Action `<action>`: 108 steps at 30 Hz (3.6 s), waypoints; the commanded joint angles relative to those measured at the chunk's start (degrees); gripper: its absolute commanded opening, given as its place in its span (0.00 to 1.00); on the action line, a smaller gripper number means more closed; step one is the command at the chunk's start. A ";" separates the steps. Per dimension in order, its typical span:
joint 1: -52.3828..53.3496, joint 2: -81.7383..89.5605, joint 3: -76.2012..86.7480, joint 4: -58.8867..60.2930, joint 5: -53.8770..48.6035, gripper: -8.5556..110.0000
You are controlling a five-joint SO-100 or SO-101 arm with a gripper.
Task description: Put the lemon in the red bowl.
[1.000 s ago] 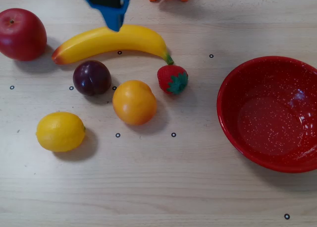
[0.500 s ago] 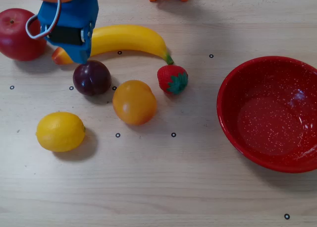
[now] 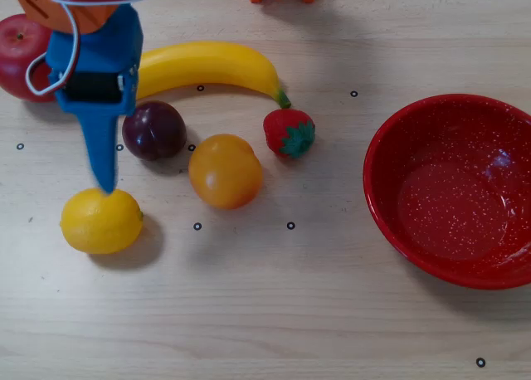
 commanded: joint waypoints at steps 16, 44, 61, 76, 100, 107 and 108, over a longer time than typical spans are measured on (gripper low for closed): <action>-3.43 -5.71 -13.10 2.90 2.29 0.62; 0.35 -20.65 -20.48 -10.55 -2.90 0.62; 1.58 -23.82 -20.48 -14.68 -3.52 0.62; 1.49 -24.87 -20.57 -15.73 -3.69 0.58; 0.44 -24.96 -20.04 -15.56 -2.02 0.42; 0.44 -24.96 -19.95 -16.17 -1.58 0.40; 0.53 -24.96 -19.95 -16.17 -1.58 0.39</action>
